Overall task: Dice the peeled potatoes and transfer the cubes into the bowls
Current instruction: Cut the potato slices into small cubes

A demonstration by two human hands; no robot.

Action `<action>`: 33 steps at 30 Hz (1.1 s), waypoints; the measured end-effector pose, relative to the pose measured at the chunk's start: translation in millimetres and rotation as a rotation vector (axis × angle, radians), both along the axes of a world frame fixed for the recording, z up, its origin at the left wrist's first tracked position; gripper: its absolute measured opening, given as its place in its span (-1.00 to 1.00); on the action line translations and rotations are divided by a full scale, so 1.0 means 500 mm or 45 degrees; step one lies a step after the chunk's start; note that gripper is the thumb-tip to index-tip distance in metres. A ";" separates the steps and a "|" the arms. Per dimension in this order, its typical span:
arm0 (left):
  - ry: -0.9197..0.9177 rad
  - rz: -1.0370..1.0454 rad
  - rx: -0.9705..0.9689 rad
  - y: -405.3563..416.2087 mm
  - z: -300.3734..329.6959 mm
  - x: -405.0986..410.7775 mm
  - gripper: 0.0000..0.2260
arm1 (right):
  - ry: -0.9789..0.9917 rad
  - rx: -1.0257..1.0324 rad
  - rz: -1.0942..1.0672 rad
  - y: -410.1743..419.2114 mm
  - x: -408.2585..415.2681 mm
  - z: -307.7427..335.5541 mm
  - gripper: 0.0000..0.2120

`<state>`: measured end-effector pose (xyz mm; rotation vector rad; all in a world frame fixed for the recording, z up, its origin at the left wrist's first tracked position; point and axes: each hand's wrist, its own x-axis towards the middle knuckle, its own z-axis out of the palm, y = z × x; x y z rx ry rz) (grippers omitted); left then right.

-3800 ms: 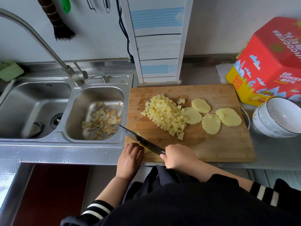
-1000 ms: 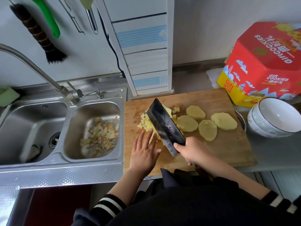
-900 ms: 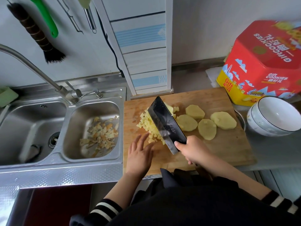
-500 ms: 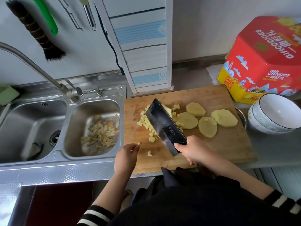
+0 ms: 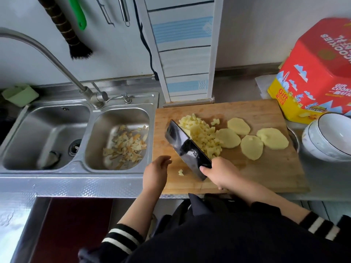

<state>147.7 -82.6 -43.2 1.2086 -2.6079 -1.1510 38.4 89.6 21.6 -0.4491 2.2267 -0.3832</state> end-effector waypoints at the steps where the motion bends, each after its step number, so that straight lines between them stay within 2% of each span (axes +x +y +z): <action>1: 0.016 -0.011 -0.027 0.006 0.002 -0.001 -0.81 | 0.004 -0.007 -0.028 0.003 -0.005 0.001 -0.64; 5: 0.083 0.026 -0.155 0.015 0.010 0.015 -0.82 | -0.003 -0.040 -0.100 0.009 -0.012 0.001 -0.66; 11: 0.176 -0.070 -0.376 -0.009 0.017 0.022 -0.86 | -0.056 -0.012 0.006 -0.001 0.006 -0.006 -0.66; 17: 0.381 0.152 -0.325 -0.014 0.013 0.045 -0.77 | -0.103 0.040 0.197 -0.014 0.017 -0.018 -0.65; 21: 0.422 0.208 -0.283 -0.011 0.009 0.047 -0.76 | -0.144 0.026 0.279 -0.014 0.019 -0.031 -0.66; 27: 0.400 0.176 -0.230 -0.006 0.004 0.031 -0.78 | -0.101 0.054 0.219 -0.017 -0.002 -0.030 -0.66; 33: 0.402 0.131 -0.251 -0.016 -0.001 0.012 -0.76 | 0.043 0.077 0.066 -0.005 -0.051 -0.021 -0.62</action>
